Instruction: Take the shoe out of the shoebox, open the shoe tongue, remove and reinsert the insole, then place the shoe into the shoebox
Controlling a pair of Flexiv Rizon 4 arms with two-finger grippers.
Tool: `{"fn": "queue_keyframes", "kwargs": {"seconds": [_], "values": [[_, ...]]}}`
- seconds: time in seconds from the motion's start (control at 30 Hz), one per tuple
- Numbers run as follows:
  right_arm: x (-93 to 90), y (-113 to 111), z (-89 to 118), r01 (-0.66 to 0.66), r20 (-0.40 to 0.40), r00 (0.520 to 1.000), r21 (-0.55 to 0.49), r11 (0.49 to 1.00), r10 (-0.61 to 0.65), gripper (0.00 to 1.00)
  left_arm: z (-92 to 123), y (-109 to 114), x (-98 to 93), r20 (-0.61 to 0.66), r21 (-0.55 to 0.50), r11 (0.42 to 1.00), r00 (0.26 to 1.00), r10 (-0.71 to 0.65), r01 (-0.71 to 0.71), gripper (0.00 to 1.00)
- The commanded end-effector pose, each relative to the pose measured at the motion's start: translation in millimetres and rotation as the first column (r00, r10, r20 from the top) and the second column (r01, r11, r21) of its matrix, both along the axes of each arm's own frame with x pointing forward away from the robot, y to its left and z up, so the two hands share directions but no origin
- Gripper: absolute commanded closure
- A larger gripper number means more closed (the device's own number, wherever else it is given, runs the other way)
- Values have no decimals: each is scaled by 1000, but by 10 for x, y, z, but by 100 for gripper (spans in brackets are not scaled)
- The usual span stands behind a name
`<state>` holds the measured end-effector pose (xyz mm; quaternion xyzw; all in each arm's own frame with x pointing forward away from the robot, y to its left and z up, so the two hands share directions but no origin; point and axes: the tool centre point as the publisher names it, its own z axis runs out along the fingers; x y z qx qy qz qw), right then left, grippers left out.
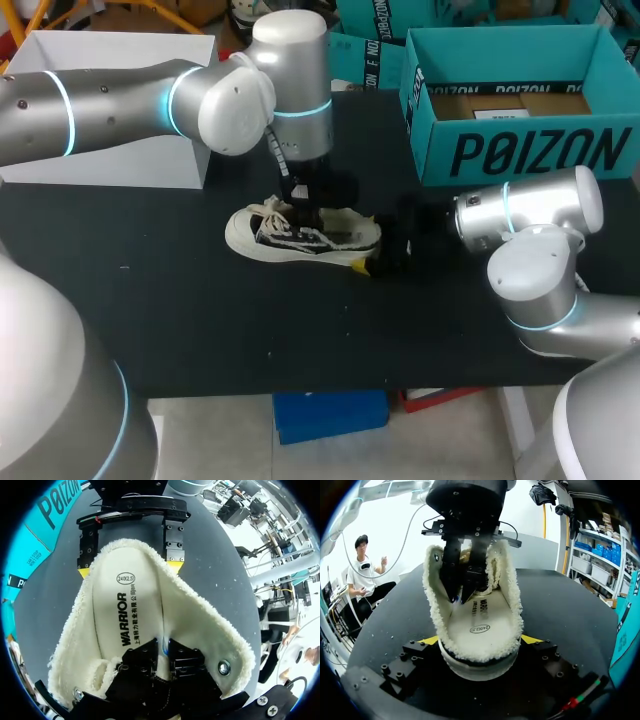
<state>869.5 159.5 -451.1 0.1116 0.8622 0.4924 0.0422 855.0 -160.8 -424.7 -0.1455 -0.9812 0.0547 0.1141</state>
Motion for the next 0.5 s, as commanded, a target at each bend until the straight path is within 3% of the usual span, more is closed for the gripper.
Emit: {"fn": "queue_keyframes", "kwargs": {"seconds": [0.03, 0.23, 0.4, 0.5], "values": [[17, 46, -55, 3, -2, 1000, -3, 1000, -3, 100, -466, -23, -98, 27, -4, 1000, 1000, 1, -1, 82], [17, 46, -55, 3, -2, 1000, -3, 1000, -3, 100, -602, -53, -132, 111, 3, 1000, 994, 5, -5, 84], [17, 46, -55, 3, -2, 1000, -3, 1000, -3, 100, -735, -66, -239, 347, 46, 998, 937, 34, -53, 87], [17, 46, -55, 3, -2, 1000, -3, 1000, -3, 100, -858, -56, -252, 424, 75, 994, 905, 36, -74, 89]]}}
